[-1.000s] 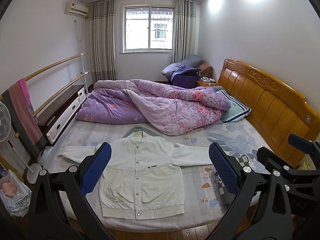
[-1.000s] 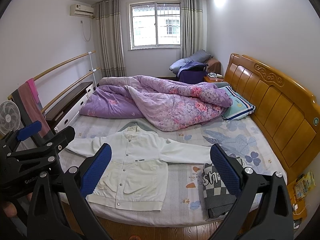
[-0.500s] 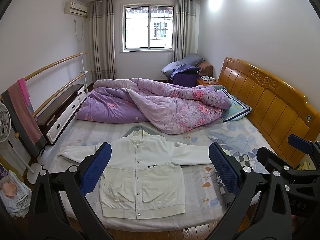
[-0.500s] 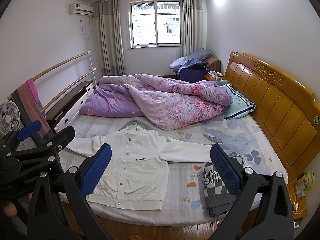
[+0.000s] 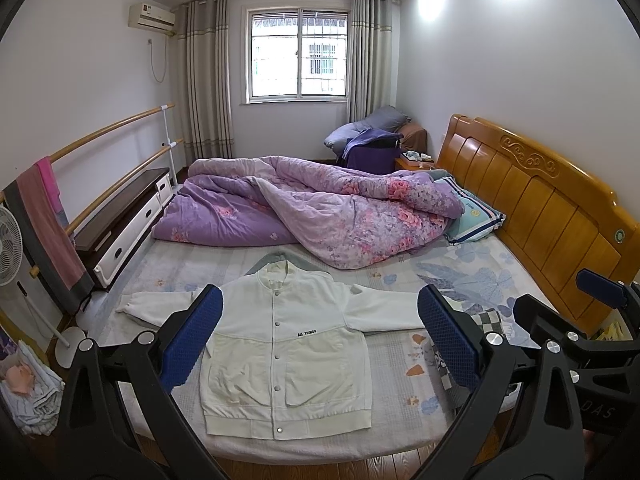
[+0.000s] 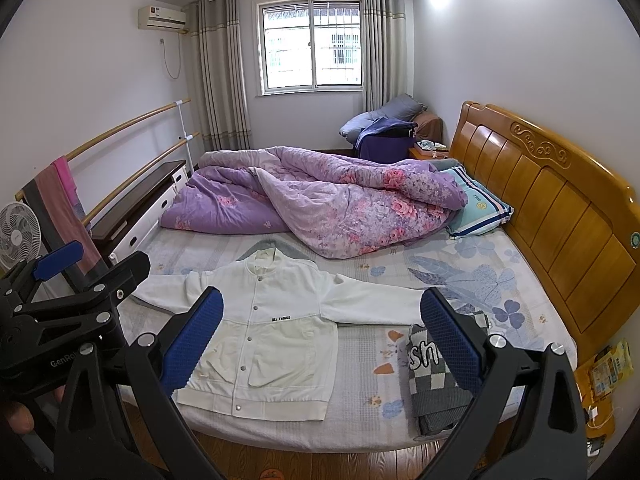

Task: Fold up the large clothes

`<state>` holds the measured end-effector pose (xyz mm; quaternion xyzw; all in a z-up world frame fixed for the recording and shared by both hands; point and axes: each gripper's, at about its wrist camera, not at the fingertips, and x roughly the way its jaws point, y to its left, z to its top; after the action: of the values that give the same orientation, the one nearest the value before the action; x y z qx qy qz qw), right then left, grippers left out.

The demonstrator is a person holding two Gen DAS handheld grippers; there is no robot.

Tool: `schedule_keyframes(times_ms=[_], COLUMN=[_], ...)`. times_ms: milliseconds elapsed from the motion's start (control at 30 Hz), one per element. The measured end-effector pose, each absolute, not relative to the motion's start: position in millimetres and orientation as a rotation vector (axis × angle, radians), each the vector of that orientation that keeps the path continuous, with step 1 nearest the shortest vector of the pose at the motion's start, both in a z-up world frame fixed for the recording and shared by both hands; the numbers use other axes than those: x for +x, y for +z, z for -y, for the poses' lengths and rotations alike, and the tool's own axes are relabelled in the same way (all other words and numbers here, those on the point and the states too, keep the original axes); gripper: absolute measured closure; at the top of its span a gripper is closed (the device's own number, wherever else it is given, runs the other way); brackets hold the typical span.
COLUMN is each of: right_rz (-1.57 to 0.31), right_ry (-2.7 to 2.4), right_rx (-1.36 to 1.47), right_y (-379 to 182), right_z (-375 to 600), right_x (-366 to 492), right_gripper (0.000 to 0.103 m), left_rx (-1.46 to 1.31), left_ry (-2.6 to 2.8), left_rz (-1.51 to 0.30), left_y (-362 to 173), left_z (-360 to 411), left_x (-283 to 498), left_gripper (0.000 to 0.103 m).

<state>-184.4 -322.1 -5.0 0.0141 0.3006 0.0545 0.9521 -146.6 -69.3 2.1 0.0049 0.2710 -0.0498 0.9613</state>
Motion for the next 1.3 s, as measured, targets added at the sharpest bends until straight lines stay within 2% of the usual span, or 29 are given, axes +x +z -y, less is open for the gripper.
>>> schedule_keyframes(times_ms=[1300], right_rz=[-0.62], right_ry=[0.109], right_rx=[0.035], right_y=[-6.3], right_z=[322.8], right_x=[-180.7], right_gripper=[0.008], left_rx=[0.017], left_ry=[-0.105], left_rz=[-0.557], left_y=[-3.5], left_z=[62.9], left_x=[-139.0], left_gripper=[0.005])
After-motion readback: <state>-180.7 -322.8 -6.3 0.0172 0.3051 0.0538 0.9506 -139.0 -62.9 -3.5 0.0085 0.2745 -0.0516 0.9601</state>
